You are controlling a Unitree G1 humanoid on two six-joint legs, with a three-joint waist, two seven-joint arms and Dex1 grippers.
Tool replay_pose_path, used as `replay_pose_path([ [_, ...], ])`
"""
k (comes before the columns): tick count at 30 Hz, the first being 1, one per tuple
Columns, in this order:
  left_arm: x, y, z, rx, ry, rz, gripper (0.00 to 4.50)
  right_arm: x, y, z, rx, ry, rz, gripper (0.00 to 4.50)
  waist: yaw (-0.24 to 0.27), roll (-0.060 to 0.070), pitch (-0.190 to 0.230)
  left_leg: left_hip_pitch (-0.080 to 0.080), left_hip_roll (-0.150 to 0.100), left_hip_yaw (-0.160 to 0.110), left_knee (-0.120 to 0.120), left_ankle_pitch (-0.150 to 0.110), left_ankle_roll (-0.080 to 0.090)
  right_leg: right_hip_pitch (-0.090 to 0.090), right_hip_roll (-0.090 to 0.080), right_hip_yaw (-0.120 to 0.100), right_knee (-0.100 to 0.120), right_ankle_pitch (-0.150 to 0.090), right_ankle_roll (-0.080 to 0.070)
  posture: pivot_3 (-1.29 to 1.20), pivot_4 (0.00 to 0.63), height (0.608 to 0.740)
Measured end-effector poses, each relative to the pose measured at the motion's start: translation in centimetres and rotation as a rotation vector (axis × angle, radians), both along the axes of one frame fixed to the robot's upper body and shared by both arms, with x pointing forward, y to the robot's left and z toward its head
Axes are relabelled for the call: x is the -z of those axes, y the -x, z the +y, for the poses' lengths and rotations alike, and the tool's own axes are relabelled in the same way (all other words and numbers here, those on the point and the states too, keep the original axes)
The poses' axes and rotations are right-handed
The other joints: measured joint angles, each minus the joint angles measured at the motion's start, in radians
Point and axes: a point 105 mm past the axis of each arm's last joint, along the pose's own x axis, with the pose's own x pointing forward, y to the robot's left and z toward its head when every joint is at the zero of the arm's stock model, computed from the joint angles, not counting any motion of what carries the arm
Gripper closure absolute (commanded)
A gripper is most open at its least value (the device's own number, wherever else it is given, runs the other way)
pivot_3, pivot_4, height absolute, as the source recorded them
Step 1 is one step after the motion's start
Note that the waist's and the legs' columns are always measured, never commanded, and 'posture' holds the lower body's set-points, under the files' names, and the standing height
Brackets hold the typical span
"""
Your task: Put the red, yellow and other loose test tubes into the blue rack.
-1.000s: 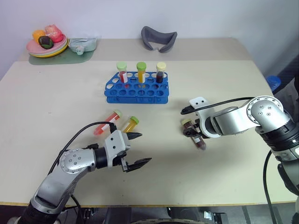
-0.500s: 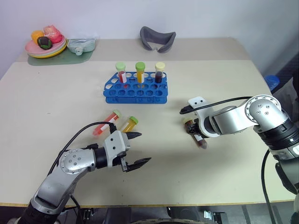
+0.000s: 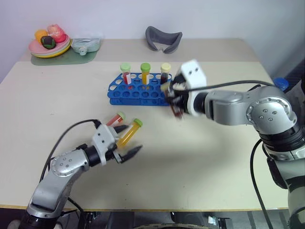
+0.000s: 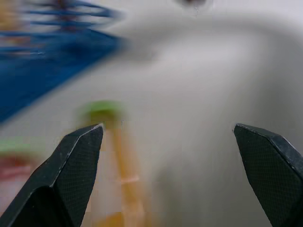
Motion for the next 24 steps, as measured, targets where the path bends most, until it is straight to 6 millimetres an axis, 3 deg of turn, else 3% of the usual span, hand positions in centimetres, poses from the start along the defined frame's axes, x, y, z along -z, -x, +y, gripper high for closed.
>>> replay_pose_path([
  [5, -1.9, -2.2, 0.3, -0.081, 0.075, -0.068, 0.0, -0.6, -2.3, 2.6, 0.007, -0.109, -0.262, 3.41, -0.015, 0.0, 0.0, 0.001, 0.0, 0.0, 0.0, 0.0, 0.0, -0.001, 0.001, 0.0, 0.003, 0.0, 0.0, 0.0, 0.15, 0.74],
  [10, -2.3, -3.9, 1.3, -0.184, 0.128, -0.097, 0.0, 1.6, -4.3, 3.4, 0.106, -0.162, -0.42, 3.41, -0.015, 0.0, 0.0, 0.001, 0.0, 0.0, 0.0, 0.0, -0.001, -0.001, 0.0, 0.0, 0.003, 0.0, 0.0, 0.0, 0.15, 0.74],
  [13, -2.4, -4.4, 1.5, -0.234, 0.151, -0.118, 0.0, 3.1, -4.9, 3.8, 0.131, -0.194, -0.432, 3.41, -0.013, 0.001, 0.0, 0.001, 0.0, 0.001, 0.0, 0.001, -0.002, -0.001, 0.0, 0.0, 0.003, 0.0, 0.0, 0.0, 0.15, 0.74],
  [19, -2.6, -4.5, 1.2, -0.262, 0.185, -0.14, 0.0, 3.2, -5.6, 3.2, 0.168, -0.208, -0.502, 3.41, -0.013, 0.001, 0.0, 0.001, 0.0, 0.0, 0.0, 0.002, -0.003, -0.001, 0.0, 0.0, 0.004, 0.0, 0.0, 0.0, 0.15, 0.74],
  [24, -3.6, -4.2, 0.6, -0.25, 0.185, -0.167, 0.0, 4.4, -6.1, 2.5, 0.193, -0.207, -0.478, 3.41, -0.014, 0.001, 0.0, 0.001, 0.0, 0.0, 0.0, 0.001, -0.002, -0.001, 0.0, 0.0, 0.004, 0.0, 0.0, 0.0, 0.15, 0.74],
])
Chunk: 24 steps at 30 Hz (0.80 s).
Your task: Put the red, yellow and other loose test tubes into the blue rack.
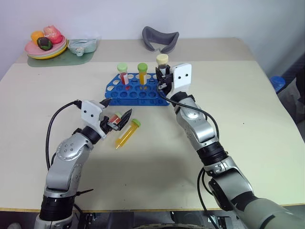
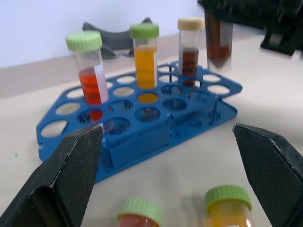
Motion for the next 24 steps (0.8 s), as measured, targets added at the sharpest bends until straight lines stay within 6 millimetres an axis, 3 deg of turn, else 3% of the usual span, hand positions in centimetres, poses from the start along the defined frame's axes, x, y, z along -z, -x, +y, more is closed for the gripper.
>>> replay_pose_path([
  [12, -0.4, 0.0, -0.9, 0.031, -0.001, 0.022, 0.0, 1.3, -0.1, 0.1, -0.006, -0.023, 0.04, 3.41, -0.022, 0.0, 0.0, 0.001, 0.0, 0.0, 0.0, 0.0, -0.001, 0.0, 0.0, 0.0, 0.003, 0.0, 0.0, 0.0, 0.15, 0.74],
  [24, 0.7, 0.5, -1.2, 0.054, -0.008, 0.055, 0.0, 1.9, 0.0, 1.2, -0.053, -0.032, 0.052, 3.41, -0.022, 0.0, 0.0, 0.002, 0.0, 0.0, 0.002, 0.0, -0.001, 0.001, 0.0, 0.0, 0.004, 0.0, 0.0, 0.0, 0.15, 0.74],
])
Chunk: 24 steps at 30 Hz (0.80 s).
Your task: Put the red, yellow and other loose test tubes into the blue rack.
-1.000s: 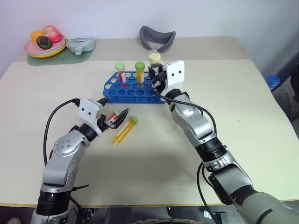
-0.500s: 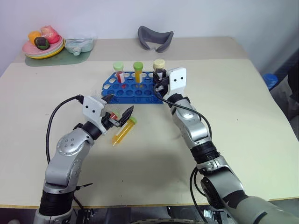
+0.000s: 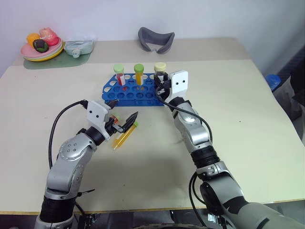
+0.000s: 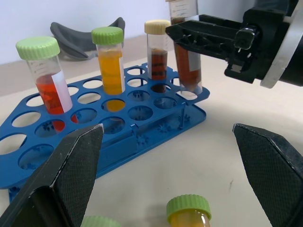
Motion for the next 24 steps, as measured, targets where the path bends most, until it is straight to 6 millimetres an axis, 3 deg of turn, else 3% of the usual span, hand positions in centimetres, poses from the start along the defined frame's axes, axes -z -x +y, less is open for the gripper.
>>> replay_pose_path([
  [10, 0.1, 0.1, 0.0, 0.005, -0.004, -0.005, 0.0, 0.7, -0.5, 0.2, 0.003, 0.022, 0.006, 3.41, -0.001, 0.0, 0.0, 0.0, 0.0, 0.0, 0.001, 0.0, 0.0, 0.0, 0.0, 0.0, 0.001, 0.0, 0.0, 0.0, 0.15, 0.74],
  [14, 0.3, 0.2, 0.0, 0.006, -0.004, 0.001, 0.0, 0.6, -0.5, 0.1, -0.012, 0.014, 0.004, 1.78, -0.001, 0.0, 0.0, 0.0, 0.0, 0.0, 0.001, 0.0, 0.0, 0.0, 0.0, 0.0, 0.001, 0.0, 0.0, 0.0, 0.15, 0.74],
  [17, 0.3, 0.2, 0.0, 0.005, -0.004, 0.002, 0.0, 0.4, -0.4, 0.2, -0.023, 0.013, -0.004, 0.3, -0.001, 0.0, 0.0, 0.0, 0.0, 0.0, 0.001, 0.0, 0.0, 0.0, 0.0, 0.0, 0.001, 0.0, 0.0, 0.0, 0.15, 0.74],
  [18, 0.3, 0.2, 0.1, 0.002, -0.006, 0.004, 0.0, 0.1, -0.3, 0.2, -0.023, 0.011, -0.017, 0.03, 0.0, 0.0, 0.0, 0.0, 0.0, 0.0, 0.001, 0.0, 0.0, 0.0, 0.0, 0.0, 0.001, 0.0, 0.0, 0.0, 0.15, 0.74],
  [24, 0.3, 0.0, 0.5, -0.013, -0.075, 0.046, 0.0, -3.4, 1.3, -1.3, -0.037, 0.025, -0.14, 0.03, 0.002, 0.0, 0.0, 0.0, 0.0, -0.001, 0.002, 0.0, 0.0, 0.0, 0.0, 0.0, 0.001, 0.0, 0.0, 0.0, 0.15, 0.74],
])
